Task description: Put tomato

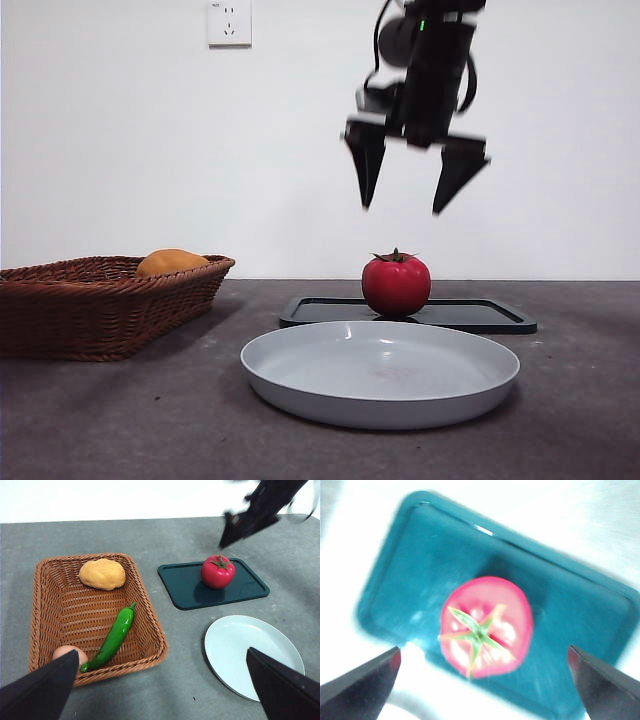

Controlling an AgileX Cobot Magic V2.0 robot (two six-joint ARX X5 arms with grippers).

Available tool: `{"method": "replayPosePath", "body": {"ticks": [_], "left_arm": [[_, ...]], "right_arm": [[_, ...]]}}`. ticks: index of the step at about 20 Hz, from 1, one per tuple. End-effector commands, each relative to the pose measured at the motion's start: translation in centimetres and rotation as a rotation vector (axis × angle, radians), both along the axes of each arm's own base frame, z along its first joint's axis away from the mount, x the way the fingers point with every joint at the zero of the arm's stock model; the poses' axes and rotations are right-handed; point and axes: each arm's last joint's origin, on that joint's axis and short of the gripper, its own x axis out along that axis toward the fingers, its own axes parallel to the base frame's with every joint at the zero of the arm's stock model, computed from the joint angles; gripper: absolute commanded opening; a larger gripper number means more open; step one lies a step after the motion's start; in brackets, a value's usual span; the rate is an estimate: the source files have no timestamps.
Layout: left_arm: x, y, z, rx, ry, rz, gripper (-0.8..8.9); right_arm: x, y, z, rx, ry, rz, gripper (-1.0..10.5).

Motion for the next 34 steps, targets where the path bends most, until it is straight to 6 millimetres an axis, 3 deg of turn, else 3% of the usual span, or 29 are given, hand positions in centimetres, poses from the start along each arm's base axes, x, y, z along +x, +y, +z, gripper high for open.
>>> {"method": "replayPosePath", "body": {"ticks": [1, 4, 9, 13, 16, 19, 24, 29, 34], "left_arm": [[0.0, 0.0, 0.5, 0.001, -0.023, -0.006, 7.83], [0.0, 0.0, 0.5, 0.001, -0.024, -0.006, 7.83], [0.0, 0.0, 0.5, 0.001, -0.024, -0.006, 7.83], [0.0, 0.0, 0.5, 0.001, -0.024, -0.006, 7.83], [0.0, 0.0, 0.5, 0.001, -0.024, -0.006, 7.83], [0.0, 0.0, 0.5, 0.001, -0.024, -0.006, 7.83], [0.0, 0.0, 0.5, 0.001, -0.024, -0.006, 7.83], [0.0, 0.0, 0.5, 0.001, -0.024, -0.006, 7.83], [0.0, 0.0, 0.5, 0.000, -0.024, -0.006, 7.83]], "right_arm": [[-0.8, 0.1, 3.4, 0.032, -0.077, 0.004, 6.8], [-2.4, -0.6, 7.0, 0.070, -0.132, -0.031, 6.8], [-5.0, -1.2, 10.4, 0.103, -0.197, -0.026, 6.7], [-9.0, -3.1, 13.2, 0.057, -0.235, -0.035, 6.7], [-13.3, -4.9, 14.1, 0.010, -0.221, -0.030, 6.7], [-17.1, -6.3, 13.5, -0.009, -0.177, -0.022, 6.7], [-23.9, -9.2, 10.8, -0.062, -0.118, -0.028, 6.7], [-31.3, -12.3, 8.0, 0.061, -0.407, -0.050, 6.7], [-37.7, -14.9, 4.3, 0.206, -0.542, -0.071, 6.7]]}}
